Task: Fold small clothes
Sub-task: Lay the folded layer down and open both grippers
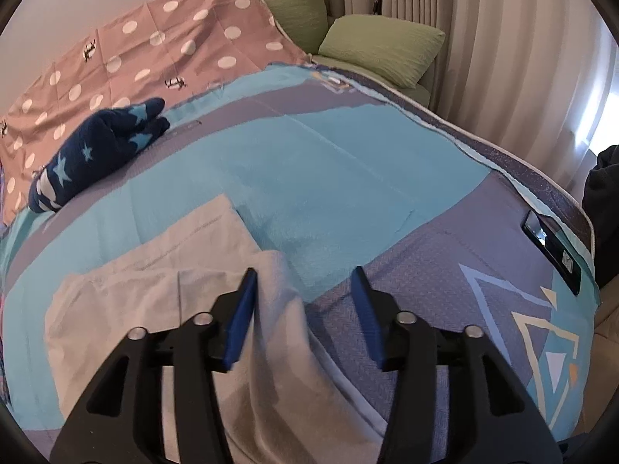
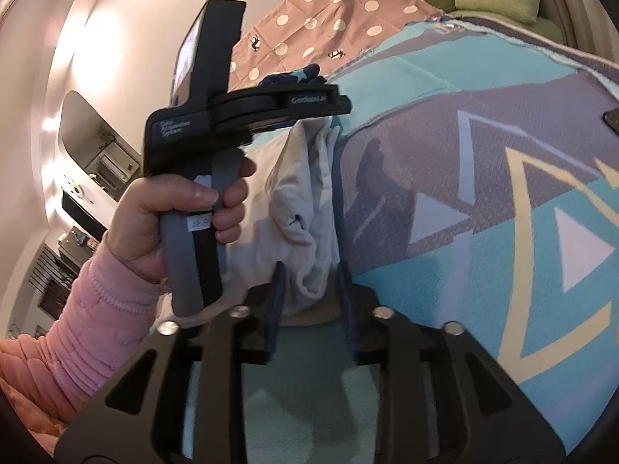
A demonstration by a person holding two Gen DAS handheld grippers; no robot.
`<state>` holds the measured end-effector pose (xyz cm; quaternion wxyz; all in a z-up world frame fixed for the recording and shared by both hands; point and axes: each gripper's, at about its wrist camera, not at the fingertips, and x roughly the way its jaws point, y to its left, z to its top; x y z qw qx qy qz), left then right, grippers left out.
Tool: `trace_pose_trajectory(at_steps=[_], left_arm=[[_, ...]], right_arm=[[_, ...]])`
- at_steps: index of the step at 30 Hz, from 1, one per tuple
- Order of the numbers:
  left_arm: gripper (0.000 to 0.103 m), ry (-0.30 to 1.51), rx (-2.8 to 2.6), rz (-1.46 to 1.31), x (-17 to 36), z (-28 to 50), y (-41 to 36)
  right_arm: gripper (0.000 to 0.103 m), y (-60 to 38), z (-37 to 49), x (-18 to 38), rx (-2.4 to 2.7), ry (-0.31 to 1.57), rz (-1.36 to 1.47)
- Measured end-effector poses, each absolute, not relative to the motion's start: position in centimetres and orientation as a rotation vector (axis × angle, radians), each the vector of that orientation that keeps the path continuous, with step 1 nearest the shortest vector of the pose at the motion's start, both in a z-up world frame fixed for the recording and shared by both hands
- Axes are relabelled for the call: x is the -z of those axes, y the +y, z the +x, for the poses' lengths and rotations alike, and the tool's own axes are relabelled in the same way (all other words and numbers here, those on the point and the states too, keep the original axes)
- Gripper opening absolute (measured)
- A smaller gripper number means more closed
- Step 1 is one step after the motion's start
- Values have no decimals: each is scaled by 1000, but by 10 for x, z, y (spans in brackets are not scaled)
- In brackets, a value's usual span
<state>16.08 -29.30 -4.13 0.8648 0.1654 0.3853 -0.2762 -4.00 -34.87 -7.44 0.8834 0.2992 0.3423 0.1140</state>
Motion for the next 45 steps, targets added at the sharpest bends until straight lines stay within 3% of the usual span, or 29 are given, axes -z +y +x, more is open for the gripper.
trace_pose_trajectory(at_steps=[12, 16, 18, 23, 27, 34, 39, 45], left_arm=[[65, 692, 557, 365, 16, 138, -260], [67, 669, 542, 384, 10, 129, -248], [69, 661, 533, 380, 7, 124, -238], [70, 657, 499, 349, 1, 110, -200], [80, 653, 460, 296, 1, 86, -145], [80, 765, 517, 226, 20, 31, -61], [80, 819, 559, 237, 43, 4, -42], [80, 833, 495, 218, 68, 6, -40]], right_arm=[[39, -348, -38, 59, -160, 692, 537], [16, -337, -31, 52, -181, 693, 490], [13, -332, -29, 49, -190, 693, 471], [13, -321, -26, 45, -196, 697, 447], [13, -316, -24, 47, -183, 719, 438], [15, -306, -17, 48, -153, 747, 412], [16, -295, -10, 41, -150, 731, 366], [26, -290, -9, 43, -138, 747, 384]])
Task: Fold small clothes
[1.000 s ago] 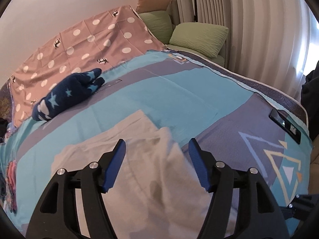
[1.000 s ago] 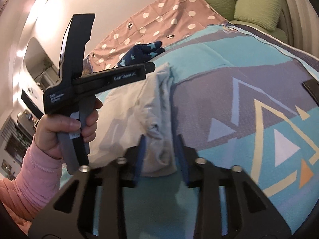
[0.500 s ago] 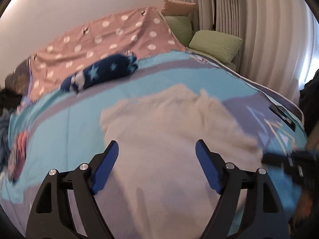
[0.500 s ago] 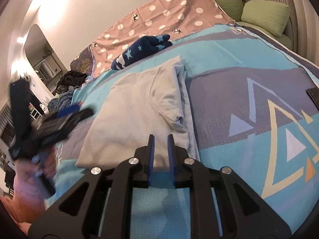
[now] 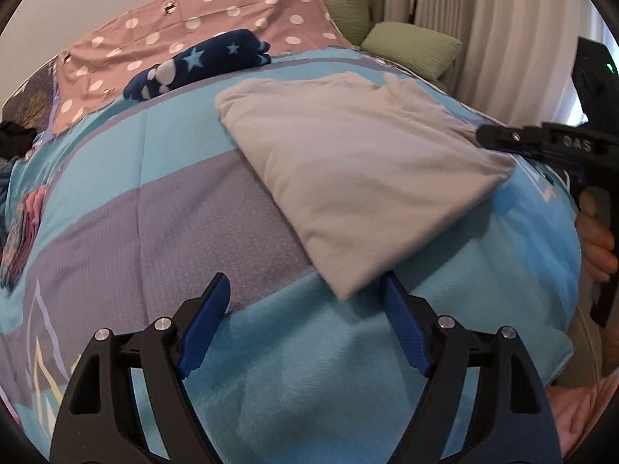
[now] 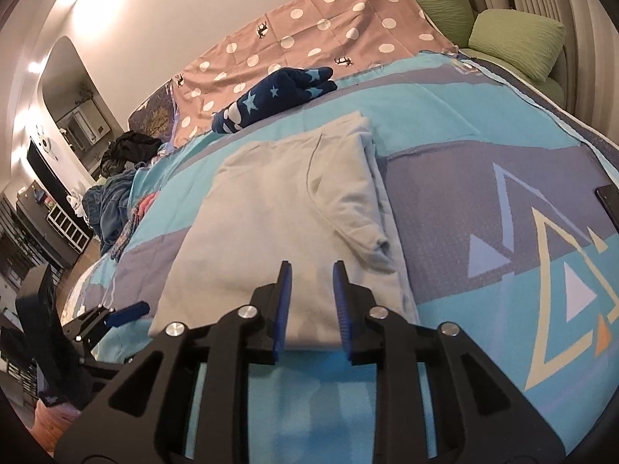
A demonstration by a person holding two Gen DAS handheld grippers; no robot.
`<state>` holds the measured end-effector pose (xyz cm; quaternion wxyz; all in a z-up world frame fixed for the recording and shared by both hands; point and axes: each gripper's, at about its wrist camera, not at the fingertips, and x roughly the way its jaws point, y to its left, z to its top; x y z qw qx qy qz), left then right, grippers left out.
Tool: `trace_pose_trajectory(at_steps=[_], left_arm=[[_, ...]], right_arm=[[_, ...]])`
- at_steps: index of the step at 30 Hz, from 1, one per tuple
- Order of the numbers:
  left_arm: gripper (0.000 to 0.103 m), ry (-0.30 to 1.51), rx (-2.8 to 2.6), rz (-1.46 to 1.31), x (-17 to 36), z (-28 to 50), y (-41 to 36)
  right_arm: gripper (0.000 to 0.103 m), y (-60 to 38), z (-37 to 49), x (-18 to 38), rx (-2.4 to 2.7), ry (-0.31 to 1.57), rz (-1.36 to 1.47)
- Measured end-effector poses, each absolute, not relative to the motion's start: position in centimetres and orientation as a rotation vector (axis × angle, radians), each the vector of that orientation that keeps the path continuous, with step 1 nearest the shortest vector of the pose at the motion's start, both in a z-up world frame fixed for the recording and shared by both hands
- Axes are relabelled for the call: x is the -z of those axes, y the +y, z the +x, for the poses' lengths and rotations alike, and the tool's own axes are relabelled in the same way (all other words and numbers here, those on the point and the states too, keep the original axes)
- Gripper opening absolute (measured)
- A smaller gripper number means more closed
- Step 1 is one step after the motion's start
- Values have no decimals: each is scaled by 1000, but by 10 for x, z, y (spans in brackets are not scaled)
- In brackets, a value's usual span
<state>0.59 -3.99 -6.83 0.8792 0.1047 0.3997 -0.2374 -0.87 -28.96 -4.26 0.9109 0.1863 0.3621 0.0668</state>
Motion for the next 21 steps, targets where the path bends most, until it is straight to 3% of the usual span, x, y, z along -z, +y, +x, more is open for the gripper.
trace_pose_trajectory(at_steps=[5, 8, 21], left_arm=[[78, 819, 496, 175, 67, 11, -38], [62, 818, 541, 117, 62, 12, -37], [61, 805, 457, 201, 71, 14, -59]], right_arm=[[27, -286, -12, 47, -122, 768, 362], [28, -284, -12, 47, -122, 764, 353], [34, -281, -7, 54, -104, 773, 330]])
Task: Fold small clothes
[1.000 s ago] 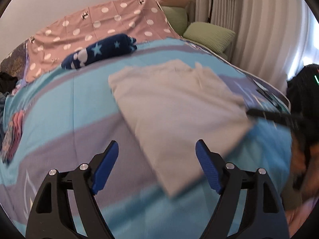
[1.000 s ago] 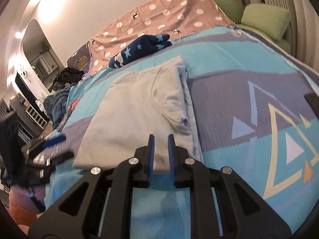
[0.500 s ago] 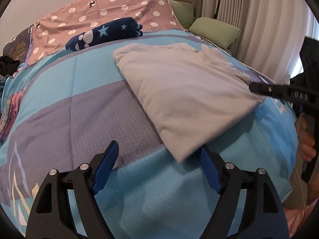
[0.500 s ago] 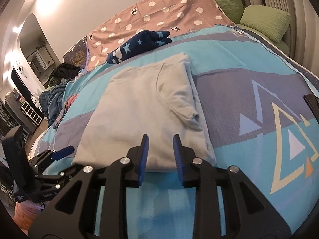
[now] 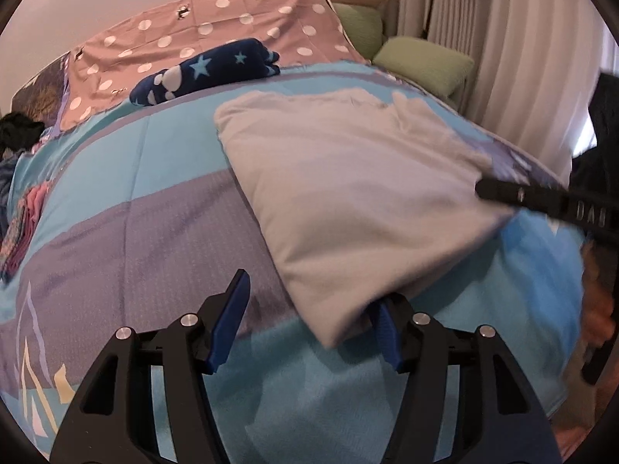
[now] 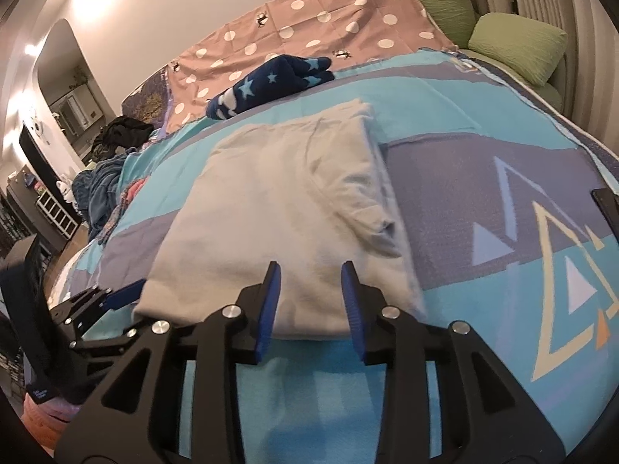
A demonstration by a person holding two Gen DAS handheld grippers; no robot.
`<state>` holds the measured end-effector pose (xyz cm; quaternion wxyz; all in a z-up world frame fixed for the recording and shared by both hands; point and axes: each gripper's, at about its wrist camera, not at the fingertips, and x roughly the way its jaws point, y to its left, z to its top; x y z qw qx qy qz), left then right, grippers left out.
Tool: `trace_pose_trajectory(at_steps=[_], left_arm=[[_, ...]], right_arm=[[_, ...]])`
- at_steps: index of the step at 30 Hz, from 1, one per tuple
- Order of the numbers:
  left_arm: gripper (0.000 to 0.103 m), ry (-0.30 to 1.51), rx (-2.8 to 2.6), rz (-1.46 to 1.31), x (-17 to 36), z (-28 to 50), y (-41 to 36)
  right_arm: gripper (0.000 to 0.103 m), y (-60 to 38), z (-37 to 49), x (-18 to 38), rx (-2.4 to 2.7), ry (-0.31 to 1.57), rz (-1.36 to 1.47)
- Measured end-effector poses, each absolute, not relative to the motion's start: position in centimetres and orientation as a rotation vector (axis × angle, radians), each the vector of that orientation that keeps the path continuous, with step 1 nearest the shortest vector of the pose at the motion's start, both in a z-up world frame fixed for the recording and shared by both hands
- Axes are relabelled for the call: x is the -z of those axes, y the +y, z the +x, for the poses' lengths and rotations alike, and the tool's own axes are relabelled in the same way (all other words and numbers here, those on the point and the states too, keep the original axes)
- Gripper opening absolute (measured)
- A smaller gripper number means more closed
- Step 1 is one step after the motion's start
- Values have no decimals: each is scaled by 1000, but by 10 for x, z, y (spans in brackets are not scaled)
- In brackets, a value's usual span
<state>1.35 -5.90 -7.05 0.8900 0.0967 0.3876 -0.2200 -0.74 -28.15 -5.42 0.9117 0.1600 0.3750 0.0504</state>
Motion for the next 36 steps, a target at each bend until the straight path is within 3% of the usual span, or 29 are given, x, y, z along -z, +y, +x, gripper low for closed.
trace_pose_trajectory(at_steps=[1, 4, 18, 19, 20, 22, 23, 26, 30, 36], left_arm=[[63, 805, 443, 206, 72, 13, -55], [63, 813, 394, 165, 72, 12, -32], [61, 854, 466, 156, 51, -7, -20], [56, 851, 483, 138, 48, -7, -19], [40, 836, 519, 96, 39, -8, -15], [19, 796, 573, 2, 22, -5, -10], [15, 777, 592, -33, 16, -1, -10], [15, 746, 597, -27, 15, 17, -27], [15, 904, 559, 60, 71, 44, -58], [16, 819, 546, 175, 76, 29, -67]], right_arm=[[34, -285, -6, 56, -71, 778, 317], [6, -298, 0, 69, 24, 826, 290], [11, -276, -8, 39, -60, 738, 237], [11, -273, -6, 37, -69, 734, 228], [11, -272, -4, 37, -74, 734, 223], [11, -271, 2, 38, -87, 739, 232], [11, -272, 4, 39, -93, 743, 244], [11, -277, 9, 43, -101, 753, 286], [7, -293, 22, 69, -21, 835, 307], [10, -282, 19, 64, 17, 828, 219]])
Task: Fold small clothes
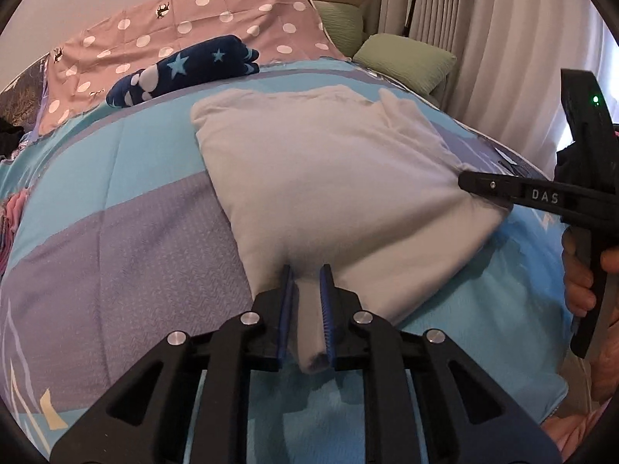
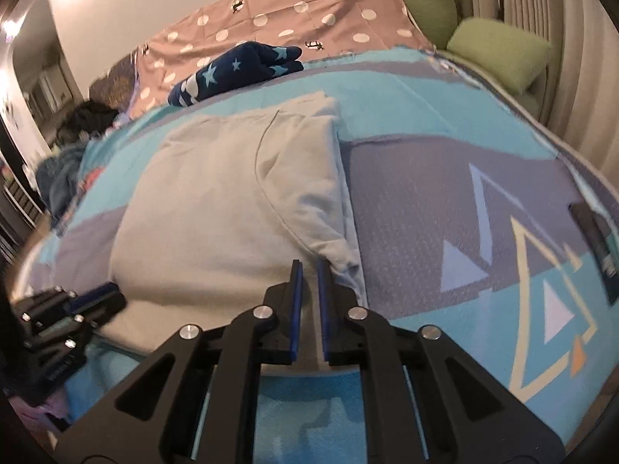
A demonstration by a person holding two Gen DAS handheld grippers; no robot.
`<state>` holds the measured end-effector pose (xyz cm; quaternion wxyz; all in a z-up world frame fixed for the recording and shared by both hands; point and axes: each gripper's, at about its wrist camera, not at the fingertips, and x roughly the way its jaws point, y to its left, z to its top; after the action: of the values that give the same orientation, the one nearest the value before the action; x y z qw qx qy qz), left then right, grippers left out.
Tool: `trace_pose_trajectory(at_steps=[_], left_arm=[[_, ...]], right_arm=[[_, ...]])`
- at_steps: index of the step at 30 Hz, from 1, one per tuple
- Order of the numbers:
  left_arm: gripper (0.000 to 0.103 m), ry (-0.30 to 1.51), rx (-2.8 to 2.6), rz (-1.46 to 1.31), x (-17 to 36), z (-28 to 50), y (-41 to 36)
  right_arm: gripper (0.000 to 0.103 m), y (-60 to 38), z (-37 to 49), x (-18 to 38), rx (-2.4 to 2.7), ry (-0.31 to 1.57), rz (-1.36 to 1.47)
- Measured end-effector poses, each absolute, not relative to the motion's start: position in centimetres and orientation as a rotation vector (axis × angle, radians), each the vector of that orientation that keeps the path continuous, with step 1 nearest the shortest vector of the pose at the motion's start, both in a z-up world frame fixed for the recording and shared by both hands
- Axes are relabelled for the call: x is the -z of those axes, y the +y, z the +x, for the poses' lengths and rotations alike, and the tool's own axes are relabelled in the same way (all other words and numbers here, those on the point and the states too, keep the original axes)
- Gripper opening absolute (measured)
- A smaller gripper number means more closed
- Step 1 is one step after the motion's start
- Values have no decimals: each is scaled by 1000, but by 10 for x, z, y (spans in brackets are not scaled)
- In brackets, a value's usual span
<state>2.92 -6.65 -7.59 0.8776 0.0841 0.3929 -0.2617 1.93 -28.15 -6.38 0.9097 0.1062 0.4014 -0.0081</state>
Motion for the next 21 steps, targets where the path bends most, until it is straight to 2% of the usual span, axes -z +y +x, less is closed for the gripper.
trace_pose_trajectory(at_steps=[3, 6, 9, 11, 12, 21], left_arm=[[17, 854, 551, 118, 71, 36, -61], [25, 873, 564, 64, 62, 42, -56], [36, 834, 543, 71, 49, 45, -54], [54, 800, 523, 73, 42, 50, -54], [56, 790, 513, 66, 40, 53, -53], [56, 851, 467, 37, 50, 94, -53]], right_arm=[[10, -282, 18, 61, 10, 823, 223], [13, -286, 18, 58, -6, 827, 240], [18, -286, 17, 50, -19, 807, 229], [27, -286, 16, 43, -27, 786, 219], [29, -286, 17, 40, -29, 773, 209], [40, -300, 35, 41, -9, 770, 185]])
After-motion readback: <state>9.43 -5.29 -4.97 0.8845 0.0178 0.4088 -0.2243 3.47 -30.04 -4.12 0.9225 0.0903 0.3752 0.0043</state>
